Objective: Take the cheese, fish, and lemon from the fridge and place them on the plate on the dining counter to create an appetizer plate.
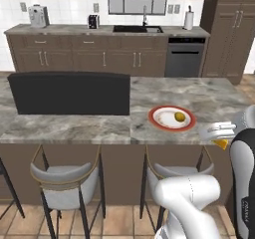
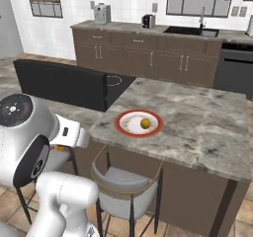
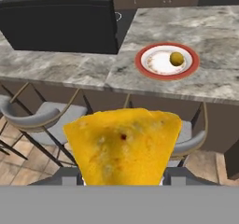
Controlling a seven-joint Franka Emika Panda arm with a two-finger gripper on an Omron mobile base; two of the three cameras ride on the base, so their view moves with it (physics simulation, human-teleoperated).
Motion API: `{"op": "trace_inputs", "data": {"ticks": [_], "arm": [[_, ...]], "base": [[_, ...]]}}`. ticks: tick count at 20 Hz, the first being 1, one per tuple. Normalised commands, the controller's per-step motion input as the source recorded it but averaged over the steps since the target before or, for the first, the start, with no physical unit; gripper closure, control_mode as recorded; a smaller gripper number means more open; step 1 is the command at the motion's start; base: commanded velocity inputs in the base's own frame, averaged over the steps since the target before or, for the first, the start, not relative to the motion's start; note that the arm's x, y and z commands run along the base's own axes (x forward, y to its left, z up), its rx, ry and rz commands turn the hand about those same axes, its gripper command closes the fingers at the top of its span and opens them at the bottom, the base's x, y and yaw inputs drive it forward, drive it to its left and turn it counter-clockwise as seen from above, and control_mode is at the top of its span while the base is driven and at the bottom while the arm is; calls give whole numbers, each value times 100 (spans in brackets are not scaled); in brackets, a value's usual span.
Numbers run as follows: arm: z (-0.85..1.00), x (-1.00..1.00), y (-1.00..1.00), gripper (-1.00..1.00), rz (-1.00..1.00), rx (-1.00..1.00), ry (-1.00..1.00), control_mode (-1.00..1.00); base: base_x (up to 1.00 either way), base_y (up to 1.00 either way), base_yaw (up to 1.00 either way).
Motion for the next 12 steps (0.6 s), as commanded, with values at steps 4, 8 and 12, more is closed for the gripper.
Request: {"op": "trace_inputs", "data": {"ticks": [4, 8, 12], "arm": [[0, 0, 0, 100, 0, 0, 0, 100], [0, 0, 0, 100, 0, 0, 0, 100], [-1, 11, 0, 100, 0, 0, 0, -100]], "base": [[43, 0, 31], [23, 0, 10], [18, 0, 1]]}}
